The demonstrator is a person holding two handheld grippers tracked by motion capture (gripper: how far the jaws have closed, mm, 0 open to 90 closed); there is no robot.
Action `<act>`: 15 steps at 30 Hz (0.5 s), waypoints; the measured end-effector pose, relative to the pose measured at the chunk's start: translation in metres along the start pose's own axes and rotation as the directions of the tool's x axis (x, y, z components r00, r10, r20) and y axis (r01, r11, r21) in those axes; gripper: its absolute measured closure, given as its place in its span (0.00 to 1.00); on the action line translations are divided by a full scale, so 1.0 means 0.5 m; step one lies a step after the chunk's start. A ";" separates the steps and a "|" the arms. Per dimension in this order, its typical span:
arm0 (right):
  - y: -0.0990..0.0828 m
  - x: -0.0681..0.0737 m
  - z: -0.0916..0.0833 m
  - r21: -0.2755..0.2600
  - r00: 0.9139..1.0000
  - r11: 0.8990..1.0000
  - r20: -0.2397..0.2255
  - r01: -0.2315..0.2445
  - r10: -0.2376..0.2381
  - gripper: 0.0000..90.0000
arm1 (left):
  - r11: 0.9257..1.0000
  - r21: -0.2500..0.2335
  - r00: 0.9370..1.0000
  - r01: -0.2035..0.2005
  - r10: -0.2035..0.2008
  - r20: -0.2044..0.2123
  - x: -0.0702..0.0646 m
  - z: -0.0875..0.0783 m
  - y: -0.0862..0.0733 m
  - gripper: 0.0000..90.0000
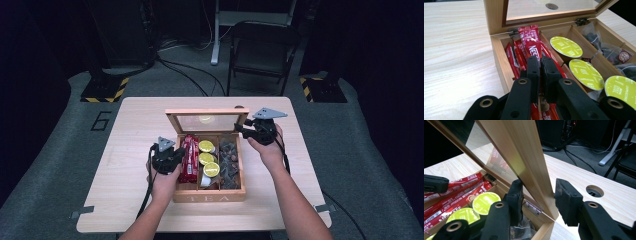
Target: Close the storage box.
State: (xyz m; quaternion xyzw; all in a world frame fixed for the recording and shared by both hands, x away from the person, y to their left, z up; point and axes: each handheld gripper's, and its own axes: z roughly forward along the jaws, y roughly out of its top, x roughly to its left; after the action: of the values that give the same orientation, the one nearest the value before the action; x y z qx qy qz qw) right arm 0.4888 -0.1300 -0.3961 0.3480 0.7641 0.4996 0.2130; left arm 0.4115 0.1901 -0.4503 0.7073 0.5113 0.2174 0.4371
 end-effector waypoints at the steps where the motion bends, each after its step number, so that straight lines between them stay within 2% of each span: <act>1: 0.000 0.000 0.000 0.000 1.000 1.000 0.000 0.001 -0.001 0.65 | 1.000 0.000 1.000 -0.005 0.005 0.001 0.000 -0.002 0.001 0.95; 10: 0.000 0.001 0.000 0.003 1.000 1.000 0.000 0.003 -0.003 0.65 | 1.000 -0.011 1.000 0.021 -0.021 0.013 0.003 -0.018 0.005 0.95; 15: 0.000 0.003 -0.001 0.008 1.000 1.000 0.003 0.013 -0.013 0.65 | 1.000 -0.004 1.000 0.012 -0.012 0.003 0.008 -0.032 0.006 0.95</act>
State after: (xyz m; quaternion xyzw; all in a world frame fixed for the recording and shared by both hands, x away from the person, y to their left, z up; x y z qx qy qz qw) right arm 0.4875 -0.1291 -0.3959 0.3445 0.7680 0.4948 0.2160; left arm 0.4029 0.1999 -0.4399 0.7037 0.5142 0.2148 0.4407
